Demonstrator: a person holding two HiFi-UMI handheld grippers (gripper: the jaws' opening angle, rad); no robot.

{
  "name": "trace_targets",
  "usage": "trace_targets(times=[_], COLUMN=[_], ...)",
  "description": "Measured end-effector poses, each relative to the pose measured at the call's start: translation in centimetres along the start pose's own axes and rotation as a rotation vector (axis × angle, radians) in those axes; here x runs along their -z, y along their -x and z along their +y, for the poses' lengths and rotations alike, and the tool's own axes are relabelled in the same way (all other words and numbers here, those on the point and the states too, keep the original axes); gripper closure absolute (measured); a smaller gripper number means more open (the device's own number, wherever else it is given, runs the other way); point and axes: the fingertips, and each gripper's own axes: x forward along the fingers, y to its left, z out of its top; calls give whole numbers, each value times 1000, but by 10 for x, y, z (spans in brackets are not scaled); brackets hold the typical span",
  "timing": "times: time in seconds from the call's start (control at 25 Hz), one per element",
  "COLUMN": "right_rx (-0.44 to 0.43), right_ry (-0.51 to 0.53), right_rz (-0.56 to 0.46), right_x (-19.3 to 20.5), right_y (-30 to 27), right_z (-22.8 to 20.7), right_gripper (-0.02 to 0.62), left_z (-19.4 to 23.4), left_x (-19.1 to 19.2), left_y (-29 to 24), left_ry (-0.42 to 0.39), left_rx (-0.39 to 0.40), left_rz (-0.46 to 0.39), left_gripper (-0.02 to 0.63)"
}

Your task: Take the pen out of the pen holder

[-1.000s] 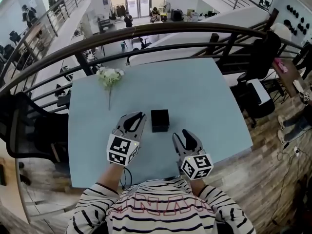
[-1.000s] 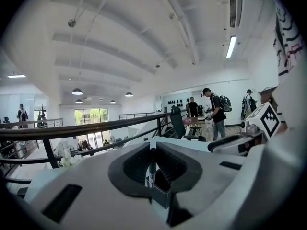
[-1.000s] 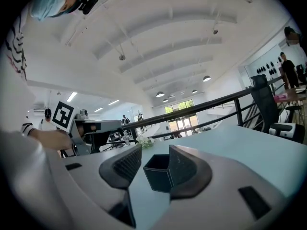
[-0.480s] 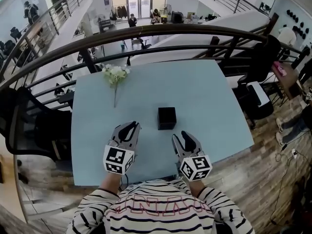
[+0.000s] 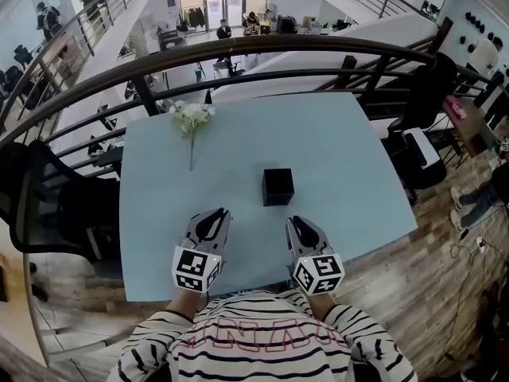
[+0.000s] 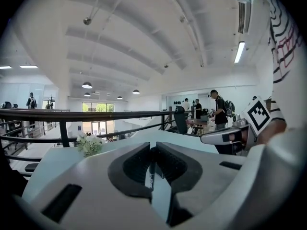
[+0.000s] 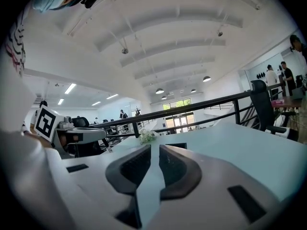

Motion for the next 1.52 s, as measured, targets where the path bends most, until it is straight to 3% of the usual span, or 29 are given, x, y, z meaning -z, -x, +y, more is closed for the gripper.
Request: trace_targets(times=[0.64,1.52], right_rx=[86,62], right_ry=[0,-9], right_rz=[46,41], right_x=[20,14], right_y=[13,16], right_z=[-11,-15], right_gripper=[569,569], left_z=[-34,-46], left_x=[23,15], left_y=[-3,-9], left_ry=[11,13], left_rx=[96,88], left_rz=[30,20], left_gripper=[551,551])
